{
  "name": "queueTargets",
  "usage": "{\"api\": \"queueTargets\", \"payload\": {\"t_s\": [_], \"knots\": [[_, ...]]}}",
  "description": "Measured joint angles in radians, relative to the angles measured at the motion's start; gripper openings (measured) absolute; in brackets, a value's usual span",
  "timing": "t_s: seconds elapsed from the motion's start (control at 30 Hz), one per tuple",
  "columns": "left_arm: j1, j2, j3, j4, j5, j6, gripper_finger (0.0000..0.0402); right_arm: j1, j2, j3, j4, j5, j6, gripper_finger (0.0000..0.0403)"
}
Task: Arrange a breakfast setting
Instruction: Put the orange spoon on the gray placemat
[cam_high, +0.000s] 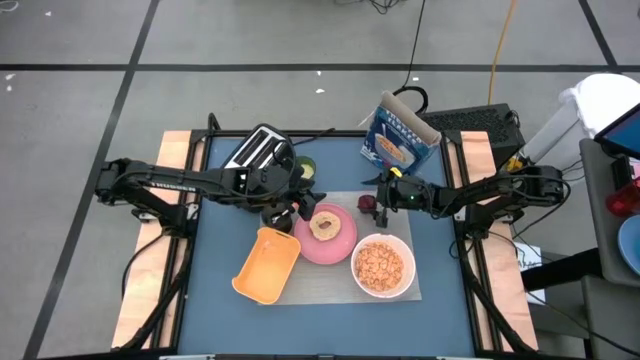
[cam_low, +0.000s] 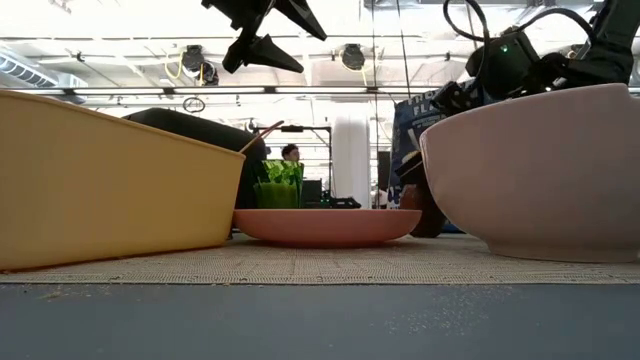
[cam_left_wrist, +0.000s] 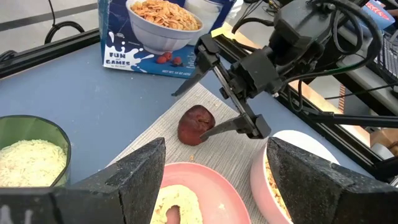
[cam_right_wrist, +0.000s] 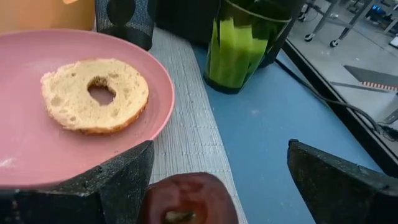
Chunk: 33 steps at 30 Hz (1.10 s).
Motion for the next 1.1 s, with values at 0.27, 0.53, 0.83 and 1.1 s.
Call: {"api": "queueTargets", "payload": {"t_s": [0.27, 0.53, 0.83, 1.1], "knots": [[0.000, 0.000, 0.000, 0.000, 0.000, 0.000, 0.0283, 0.000, -0.079, 0.000, -0.008, 0.000, 0.000, 0.0354], [0.000, 0.000, 0.000, 0.001, 0.000, -0.001, 0.0283, 0.000, -0.227, 0.000, -0.007, -0.084, 0.096, 0.0354], [0.000, 0.000, 0.000, 0.002, 0.000, -0.005, 0.0283, 0.000, -0.368, 0.000, -0.016, -0.134, 0.252, 0.0354], [0.000, 0.000, 0.000, 0.035, 0.000, -0.005, 0.0283, 0.000, -0.445, 0.000, -0.032, -0.134, 0.340, 0.0354]]}}
